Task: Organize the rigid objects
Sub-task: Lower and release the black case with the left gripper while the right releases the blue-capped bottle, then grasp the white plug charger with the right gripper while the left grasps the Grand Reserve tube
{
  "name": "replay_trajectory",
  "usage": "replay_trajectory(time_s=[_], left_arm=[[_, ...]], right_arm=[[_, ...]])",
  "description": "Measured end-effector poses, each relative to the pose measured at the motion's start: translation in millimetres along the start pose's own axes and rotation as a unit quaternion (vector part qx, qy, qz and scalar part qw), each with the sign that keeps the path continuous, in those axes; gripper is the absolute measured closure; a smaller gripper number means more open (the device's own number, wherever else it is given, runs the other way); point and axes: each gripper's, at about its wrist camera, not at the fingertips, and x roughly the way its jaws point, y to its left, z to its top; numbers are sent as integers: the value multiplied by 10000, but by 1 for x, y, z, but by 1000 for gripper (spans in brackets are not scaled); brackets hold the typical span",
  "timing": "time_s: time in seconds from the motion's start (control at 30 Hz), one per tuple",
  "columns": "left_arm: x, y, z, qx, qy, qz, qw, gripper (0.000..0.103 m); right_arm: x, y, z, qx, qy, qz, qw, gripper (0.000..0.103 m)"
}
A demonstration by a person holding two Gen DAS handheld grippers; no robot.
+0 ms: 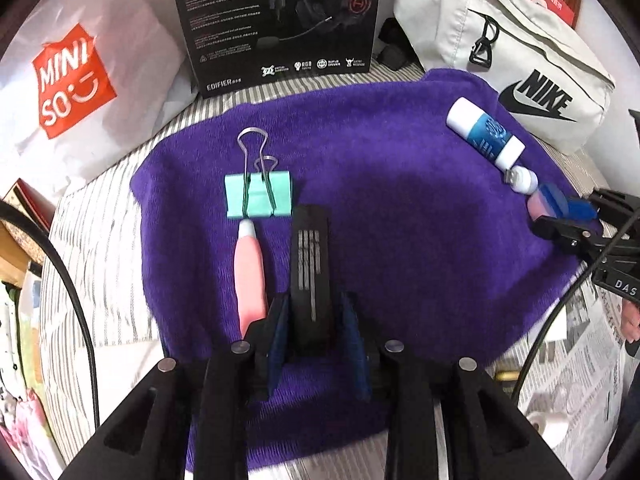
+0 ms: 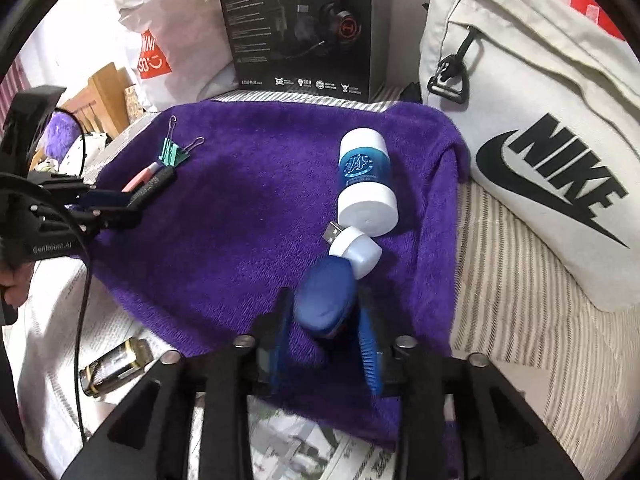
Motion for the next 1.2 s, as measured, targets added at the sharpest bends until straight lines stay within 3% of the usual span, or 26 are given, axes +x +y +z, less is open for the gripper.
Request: replay_trajectory(time_s=[0.03, 0.27, 0.4, 0.57, 0.83, 1.07, 1.2], left_arm=[[-2, 0, -3, -22, 18, 2, 10000, 75], [-37, -3, -25, -191, -188, 122, 9996, 68], [-61, -7, -40, -210, -435, 138, 9987, 49], [-71, -11, -59, -287, -505, 55, 9983, 49], [-75, -10, -90, -392, -437, -106, 9982, 49], [-74, -9, -96, -423, -428, -196, 9980, 49], [-71, -14, -96, -358, -381, -248, 9983, 49]], right_arm=[[-6, 2, -2, -34, -32, -35, 10000, 53], [-59, 14, -22, -66, -324, -1, 9995, 53], [-78, 36, -36, -257, -342, 376, 9984, 52], [-61, 63, -45, -511, -156, 517, 9972, 52], [-29, 69, -44, -904, 135, 379, 9951, 52], [-28, 79, -43, -1507, -65, 308, 9881, 41], [-19, 84, -42, -1621, 24, 411, 9859, 40]])
